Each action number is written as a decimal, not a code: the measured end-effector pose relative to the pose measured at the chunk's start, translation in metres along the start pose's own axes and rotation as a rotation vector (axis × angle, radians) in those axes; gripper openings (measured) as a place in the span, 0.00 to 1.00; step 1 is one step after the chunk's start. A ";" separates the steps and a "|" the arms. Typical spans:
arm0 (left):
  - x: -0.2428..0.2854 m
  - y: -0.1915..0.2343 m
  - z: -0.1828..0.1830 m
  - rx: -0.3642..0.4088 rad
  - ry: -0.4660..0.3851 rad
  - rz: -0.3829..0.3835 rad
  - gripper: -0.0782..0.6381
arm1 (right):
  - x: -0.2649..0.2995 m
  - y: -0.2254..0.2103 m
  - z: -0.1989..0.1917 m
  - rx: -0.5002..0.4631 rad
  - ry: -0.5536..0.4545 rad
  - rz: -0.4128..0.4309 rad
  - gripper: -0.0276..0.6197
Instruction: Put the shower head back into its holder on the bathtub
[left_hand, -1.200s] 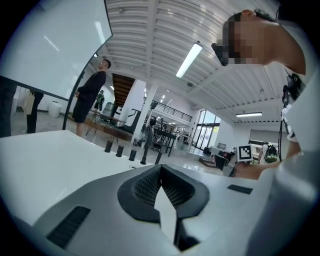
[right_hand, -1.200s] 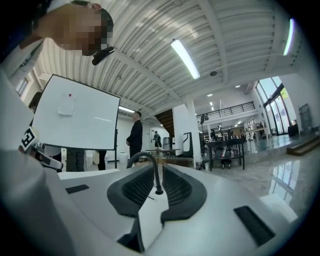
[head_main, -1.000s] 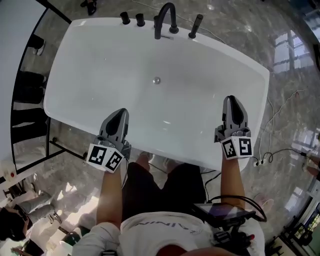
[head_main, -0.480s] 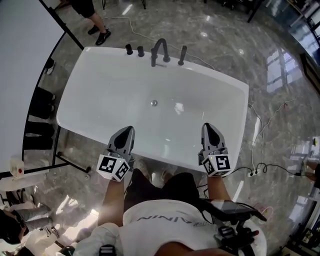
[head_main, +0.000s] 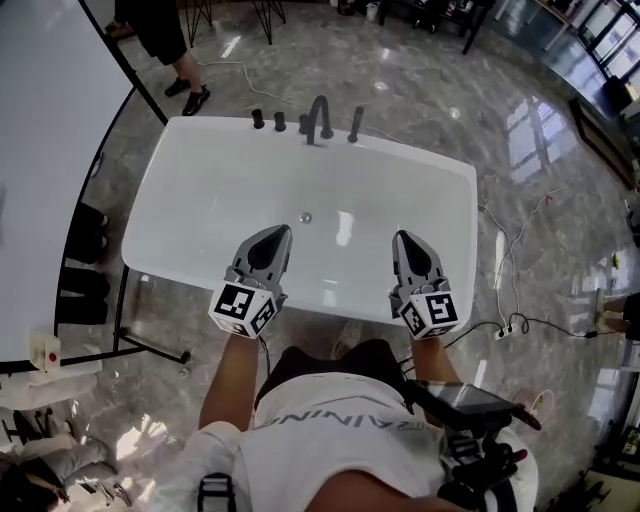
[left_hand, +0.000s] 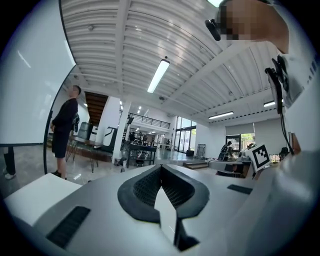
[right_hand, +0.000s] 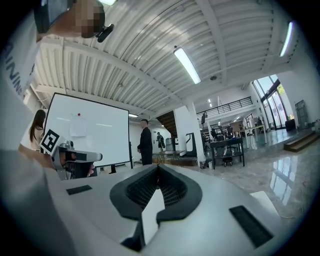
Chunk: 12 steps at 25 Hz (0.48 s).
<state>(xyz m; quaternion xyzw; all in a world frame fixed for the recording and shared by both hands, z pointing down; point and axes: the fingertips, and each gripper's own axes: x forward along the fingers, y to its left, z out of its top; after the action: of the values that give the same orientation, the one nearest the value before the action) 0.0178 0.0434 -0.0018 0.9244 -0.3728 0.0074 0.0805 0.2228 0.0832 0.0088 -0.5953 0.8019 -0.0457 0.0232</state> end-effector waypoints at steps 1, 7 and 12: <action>-0.007 0.000 0.003 0.015 0.001 -0.011 0.13 | -0.001 0.009 0.004 0.003 -0.008 -0.011 0.06; -0.053 0.004 0.019 0.024 -0.021 -0.064 0.13 | -0.013 0.061 0.018 -0.021 -0.013 -0.052 0.06; -0.082 -0.005 0.015 -0.018 -0.022 -0.099 0.13 | -0.032 0.090 0.024 -0.024 0.002 -0.064 0.06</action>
<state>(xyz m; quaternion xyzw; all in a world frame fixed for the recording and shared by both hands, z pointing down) -0.0391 0.1011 -0.0234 0.9410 -0.3275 -0.0101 0.0848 0.1487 0.1382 -0.0244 -0.6210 0.7828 -0.0372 0.0139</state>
